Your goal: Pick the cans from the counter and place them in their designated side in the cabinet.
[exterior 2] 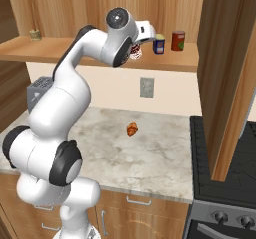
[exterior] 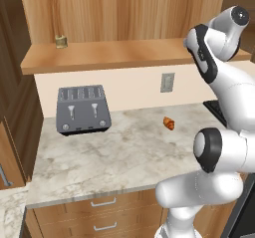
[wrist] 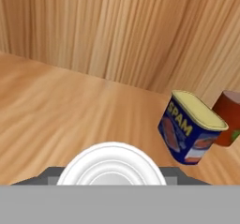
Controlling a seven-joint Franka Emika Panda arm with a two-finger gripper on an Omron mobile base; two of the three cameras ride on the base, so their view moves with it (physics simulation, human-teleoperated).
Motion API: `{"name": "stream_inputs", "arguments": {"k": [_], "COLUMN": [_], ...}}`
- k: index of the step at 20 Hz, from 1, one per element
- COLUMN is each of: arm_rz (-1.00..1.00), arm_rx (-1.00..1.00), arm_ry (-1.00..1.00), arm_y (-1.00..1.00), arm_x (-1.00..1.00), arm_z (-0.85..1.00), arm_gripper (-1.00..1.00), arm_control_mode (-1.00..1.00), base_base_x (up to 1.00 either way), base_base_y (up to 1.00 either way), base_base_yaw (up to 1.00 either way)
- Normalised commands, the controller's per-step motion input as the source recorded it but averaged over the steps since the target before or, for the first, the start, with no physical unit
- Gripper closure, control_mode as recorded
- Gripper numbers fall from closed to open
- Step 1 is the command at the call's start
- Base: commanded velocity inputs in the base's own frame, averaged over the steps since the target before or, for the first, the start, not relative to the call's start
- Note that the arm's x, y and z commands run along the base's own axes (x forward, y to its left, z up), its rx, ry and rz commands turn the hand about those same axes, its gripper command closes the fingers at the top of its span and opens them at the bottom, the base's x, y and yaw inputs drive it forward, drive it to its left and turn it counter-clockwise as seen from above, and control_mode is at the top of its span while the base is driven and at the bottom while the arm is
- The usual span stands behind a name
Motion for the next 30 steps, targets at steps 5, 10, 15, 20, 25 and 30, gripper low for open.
{"name": "stream_inputs", "arguments": {"k": [5, 10, 15, 20, 25, 30], "arm_rz": [0.00, 0.00, 0.00, 0.00, 0.00, 0.00], "arm_rx": [0.00, 0.00, 0.00, 0.00, 0.00, 0.00], "arm_ry": [0.01, 0.01, 0.00, 0.02, 0.02, 0.03], "arm_y": [-0.03, -0.04, -0.05, -0.03, -0.02, -0.03], "arm_x": [0.24, 0.23, 0.23, 0.20, 0.17, 0.16], "arm_z": [-0.05, -0.03, -0.02, -0.08, -0.10, -0.15], "arm_gripper": [1.00, 1.00, 1.00, 1.00, 1.00, -1.00], "arm_control_mode": [-1.00, -1.00, -1.00, -1.00, -1.00, -1.00], "base_base_x": [0.00, 0.00, 0.00, 0.00, 0.00, 0.00], "base_base_y": [0.00, 0.00, 0.00, 0.00, 0.00, 0.00], "base_base_yaw": [0.00, 0.00, 0.00, 0.00, 0.00, 0.00]}}
